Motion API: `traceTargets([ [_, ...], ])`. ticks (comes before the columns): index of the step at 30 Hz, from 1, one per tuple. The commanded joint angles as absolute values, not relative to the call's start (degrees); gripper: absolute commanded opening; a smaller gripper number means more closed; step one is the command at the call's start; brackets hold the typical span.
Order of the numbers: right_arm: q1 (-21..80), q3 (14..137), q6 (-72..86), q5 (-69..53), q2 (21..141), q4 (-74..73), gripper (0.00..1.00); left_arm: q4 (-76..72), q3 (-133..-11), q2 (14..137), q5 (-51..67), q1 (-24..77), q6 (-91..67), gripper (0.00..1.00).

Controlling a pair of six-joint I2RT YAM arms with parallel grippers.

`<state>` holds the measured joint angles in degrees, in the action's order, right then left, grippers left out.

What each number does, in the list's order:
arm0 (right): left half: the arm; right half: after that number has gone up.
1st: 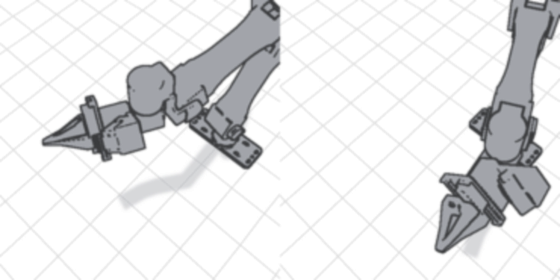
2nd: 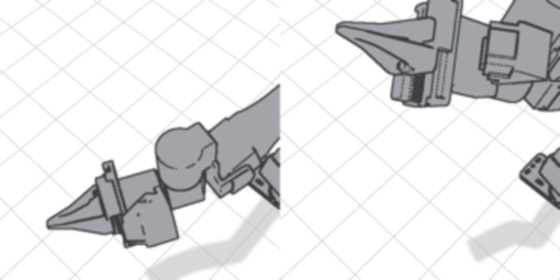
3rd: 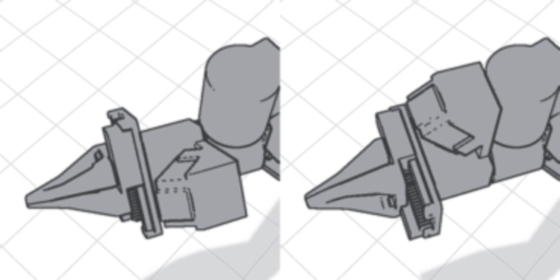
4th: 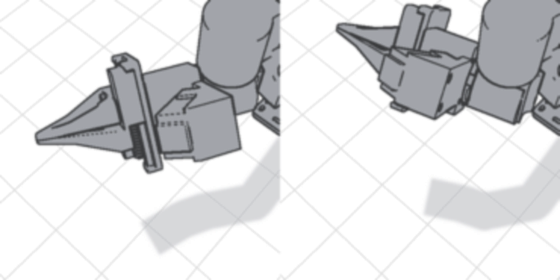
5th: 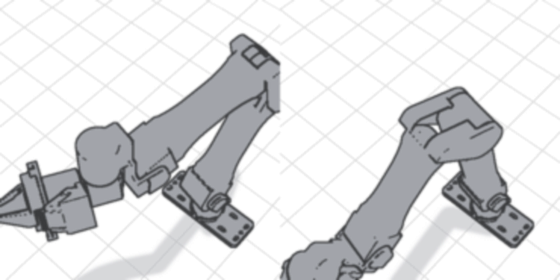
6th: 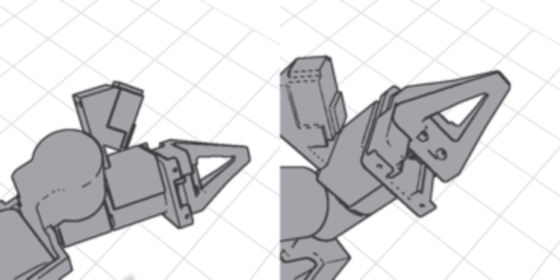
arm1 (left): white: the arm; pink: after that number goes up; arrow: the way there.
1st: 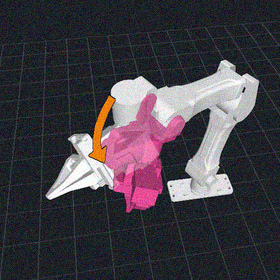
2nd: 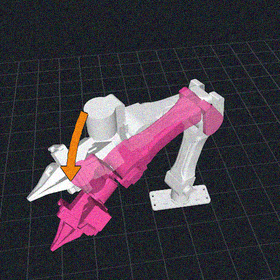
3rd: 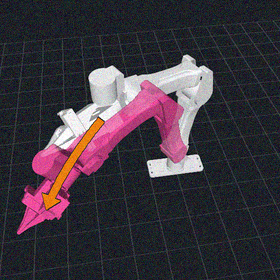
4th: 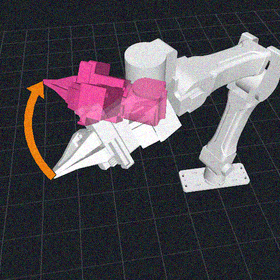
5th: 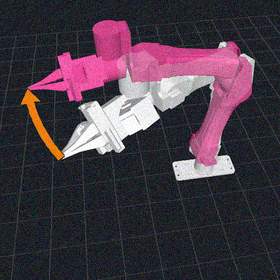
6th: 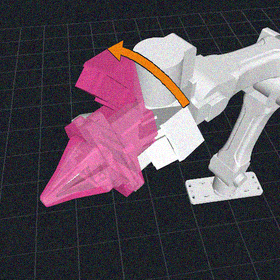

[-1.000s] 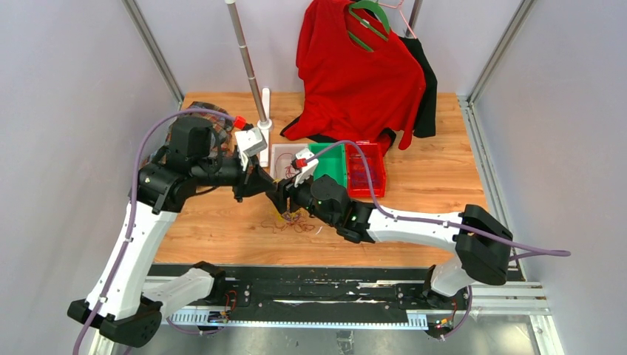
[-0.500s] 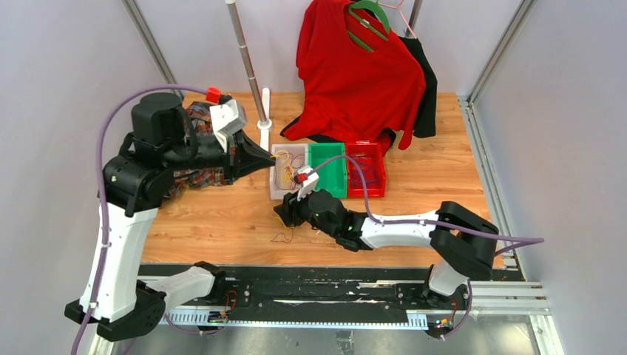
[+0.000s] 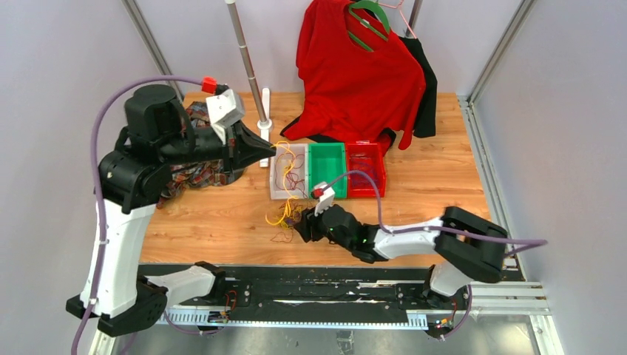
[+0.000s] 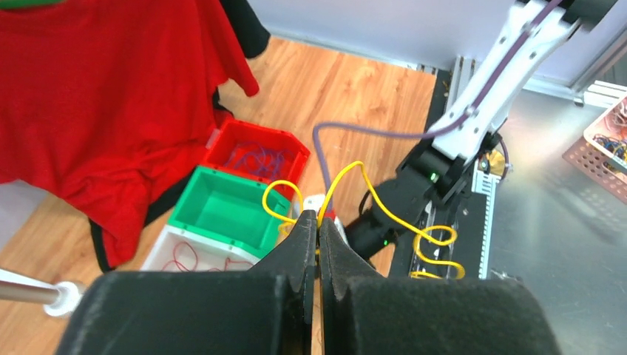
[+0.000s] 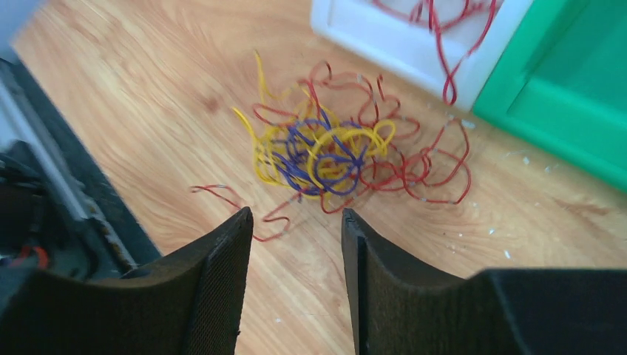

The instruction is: Untangle the cables

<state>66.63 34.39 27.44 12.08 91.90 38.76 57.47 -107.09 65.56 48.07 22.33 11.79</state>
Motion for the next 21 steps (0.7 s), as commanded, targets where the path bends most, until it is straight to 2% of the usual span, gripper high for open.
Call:
traceTargets([
  [1,66.70,33.69,27.04,15.79,81.11,36.64,0.48,57.39,-103.79,68.72,45.53,24.30,12.71,0.00],
  [7,64.36,33.19,23.98,24.88,68.47,24.41,0.51,55.74,-100.79,75.84,39.96,28.76,15.71,0.01],
  [13,59.23,32.43,27.35,39.50,59.48,10.24,0.50,49.93,-101.44,87.19,32.87,32.42,16.79,0.01],
  [21,52.83,26.65,29.37,42.67,48.91,4.99,0.46,46.88,-109.02,102.78,24.25,33.04,20.03,0.01],
])
